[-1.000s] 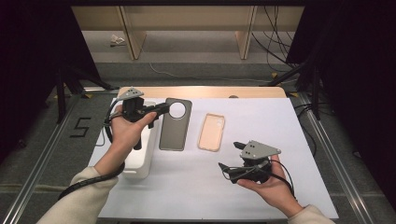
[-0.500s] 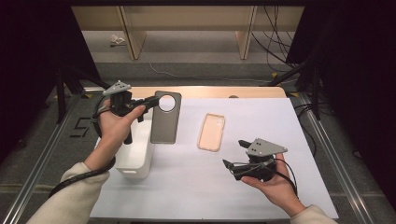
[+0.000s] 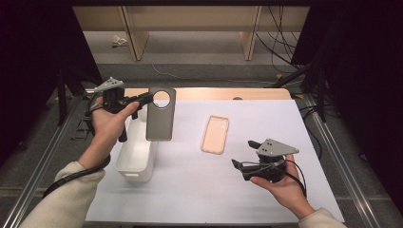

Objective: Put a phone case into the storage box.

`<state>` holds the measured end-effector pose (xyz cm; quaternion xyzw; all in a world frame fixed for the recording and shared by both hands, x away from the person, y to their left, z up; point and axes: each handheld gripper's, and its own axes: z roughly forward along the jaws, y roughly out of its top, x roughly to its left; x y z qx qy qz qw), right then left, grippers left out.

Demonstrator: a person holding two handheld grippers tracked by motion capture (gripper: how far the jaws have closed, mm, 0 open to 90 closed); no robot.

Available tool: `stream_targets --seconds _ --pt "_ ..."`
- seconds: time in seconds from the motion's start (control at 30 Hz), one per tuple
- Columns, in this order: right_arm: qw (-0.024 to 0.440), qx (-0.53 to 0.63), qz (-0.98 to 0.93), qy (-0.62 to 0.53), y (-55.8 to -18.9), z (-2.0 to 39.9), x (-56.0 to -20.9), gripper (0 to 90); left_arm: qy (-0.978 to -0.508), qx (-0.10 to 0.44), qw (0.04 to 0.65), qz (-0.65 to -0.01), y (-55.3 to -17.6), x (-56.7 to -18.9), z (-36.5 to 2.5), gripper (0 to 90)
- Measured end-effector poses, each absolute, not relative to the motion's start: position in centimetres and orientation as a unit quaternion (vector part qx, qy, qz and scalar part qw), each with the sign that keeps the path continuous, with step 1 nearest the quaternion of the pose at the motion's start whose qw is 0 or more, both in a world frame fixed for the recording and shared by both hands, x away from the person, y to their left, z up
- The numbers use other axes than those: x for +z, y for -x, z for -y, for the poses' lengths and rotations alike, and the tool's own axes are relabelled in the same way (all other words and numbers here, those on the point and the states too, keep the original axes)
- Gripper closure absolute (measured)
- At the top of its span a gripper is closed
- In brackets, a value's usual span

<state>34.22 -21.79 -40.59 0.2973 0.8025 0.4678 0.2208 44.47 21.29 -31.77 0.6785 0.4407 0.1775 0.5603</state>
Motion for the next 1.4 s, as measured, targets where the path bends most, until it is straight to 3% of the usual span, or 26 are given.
stream_targets --seconds 1.4 --pt "0.226 0.469 -0.789 -0.326 -34.3 23.7 -40.6 16.5 -0.672 0.208 0.552 -0.448 -47.2 -32.1 -25.6 81.9"
